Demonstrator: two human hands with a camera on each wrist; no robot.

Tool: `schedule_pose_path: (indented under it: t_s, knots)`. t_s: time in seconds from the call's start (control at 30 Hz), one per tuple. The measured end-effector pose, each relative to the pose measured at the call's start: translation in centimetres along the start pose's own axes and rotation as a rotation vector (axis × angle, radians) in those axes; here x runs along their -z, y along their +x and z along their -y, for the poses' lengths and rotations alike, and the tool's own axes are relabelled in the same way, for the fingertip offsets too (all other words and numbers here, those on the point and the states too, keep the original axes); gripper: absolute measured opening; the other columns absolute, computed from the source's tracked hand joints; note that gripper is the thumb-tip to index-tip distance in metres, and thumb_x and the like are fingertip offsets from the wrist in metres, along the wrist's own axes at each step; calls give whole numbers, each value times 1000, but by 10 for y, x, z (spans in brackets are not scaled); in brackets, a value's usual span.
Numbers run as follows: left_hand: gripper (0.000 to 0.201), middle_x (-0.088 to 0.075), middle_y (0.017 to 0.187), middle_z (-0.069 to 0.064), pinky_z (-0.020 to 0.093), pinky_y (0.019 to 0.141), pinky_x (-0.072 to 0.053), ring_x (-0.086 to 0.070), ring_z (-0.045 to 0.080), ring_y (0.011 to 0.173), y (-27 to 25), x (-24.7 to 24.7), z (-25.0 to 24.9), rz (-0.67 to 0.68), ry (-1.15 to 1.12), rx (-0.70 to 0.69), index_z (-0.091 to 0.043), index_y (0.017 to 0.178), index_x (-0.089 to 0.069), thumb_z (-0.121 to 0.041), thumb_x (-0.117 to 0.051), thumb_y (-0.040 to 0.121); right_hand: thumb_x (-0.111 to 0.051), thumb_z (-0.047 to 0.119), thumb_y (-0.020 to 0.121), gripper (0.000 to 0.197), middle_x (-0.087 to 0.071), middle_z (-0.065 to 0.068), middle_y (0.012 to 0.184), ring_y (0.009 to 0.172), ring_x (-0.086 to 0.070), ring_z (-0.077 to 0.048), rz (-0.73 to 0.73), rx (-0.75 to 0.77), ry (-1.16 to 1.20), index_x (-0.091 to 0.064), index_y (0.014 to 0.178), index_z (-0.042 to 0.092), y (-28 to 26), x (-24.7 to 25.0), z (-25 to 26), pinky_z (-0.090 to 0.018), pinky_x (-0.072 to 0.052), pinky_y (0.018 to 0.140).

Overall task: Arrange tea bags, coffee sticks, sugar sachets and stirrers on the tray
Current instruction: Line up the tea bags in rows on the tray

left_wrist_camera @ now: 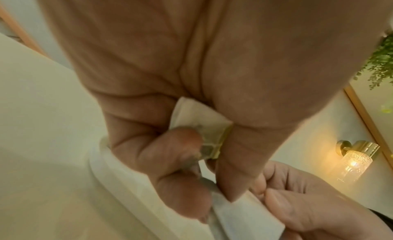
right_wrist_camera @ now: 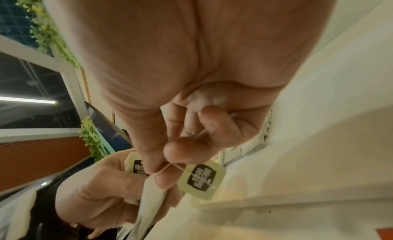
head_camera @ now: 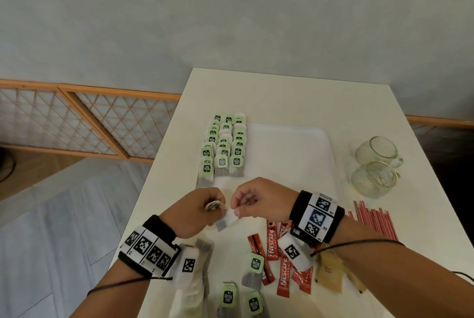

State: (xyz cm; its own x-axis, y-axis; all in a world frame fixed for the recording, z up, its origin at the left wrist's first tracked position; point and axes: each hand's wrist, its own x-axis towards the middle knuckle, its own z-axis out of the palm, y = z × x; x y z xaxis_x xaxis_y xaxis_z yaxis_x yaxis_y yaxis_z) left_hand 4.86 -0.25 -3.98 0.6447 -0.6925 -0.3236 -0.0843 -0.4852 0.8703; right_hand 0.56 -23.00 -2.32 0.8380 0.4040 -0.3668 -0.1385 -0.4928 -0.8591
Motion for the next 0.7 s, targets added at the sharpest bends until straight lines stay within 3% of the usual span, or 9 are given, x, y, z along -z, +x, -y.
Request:
schedule_pose_path:
  t_s: [0.13,0.2,0.3,0.37,0.43,0.53,0.6,0.7]
  knots:
    - [5,-71,81,0,33,67,-51,-56,12,64,0,-2,-5,-17,53,22,-30,97,-71,-30,-69,93,-74,18,92,12,-78,-6,92,76,-66,-7,-71,39,60,-78,101,13,3,-1,-4,-28,-56,80]
    - [16,-73,88,2,32,69,-51,-58,15,66,-1,-3,-9,-19,19,8,-35,103,-73,-43,-70,90,-72,19,93,13,-79,-4,92,76,-66,-8,-105,53,79,-79,103,14,5,0,-5,-32,-56,81]
    - [22,-76,98,-6,35,84,-53,-69,21,86,-2,-2,-14,-45,0,-37,-36,105,-74,-47,-74,86,-68,20,97,18,-79,0,94,77,-65,-7,-135,58,109,-78,110,15,5,4,-5,-32,-56,81]
    - [21,-76,97,-5,38,83,-54,-70,24,88,-1,-3,-16,-76,8,-53,-32,104,-74,-44,-75,87,-66,19,98,20,-79,1,96,75,-64,-5,-135,64,111,-77,114,15,4,7,-3,-29,-55,81]
    - [11,-75,86,-7,37,73,-54,-67,19,74,2,-3,-14,-141,43,-59,-30,98,-74,-33,-76,88,-64,11,98,22,-79,-3,100,75,-64,-2,-133,78,153,-74,118,12,3,9,-1,-24,-54,79]
    - [16,-67,69,-8,26,60,-47,-55,8,59,7,-3,-14,-213,42,-49,-26,93,-74,-10,-71,88,-65,3,96,25,-78,-4,102,81,-67,-2,-178,111,186,-71,120,8,4,9,-1,-20,-51,78]
    - [15,-67,67,-7,19,59,-46,-56,7,57,8,-2,-15,-227,20,-32,-20,94,-73,-5,-68,90,-69,3,93,26,-76,4,101,71,-61,1,-232,120,116,-72,118,11,5,10,-4,-16,-49,73]
    - [13,-68,69,-3,19,59,-48,-59,10,59,9,0,-15,-233,4,-33,-16,93,-73,-5,-66,92,-74,8,90,25,-71,10,98,64,-55,3,-271,103,14,-73,113,16,6,11,-7,-16,-50,71]
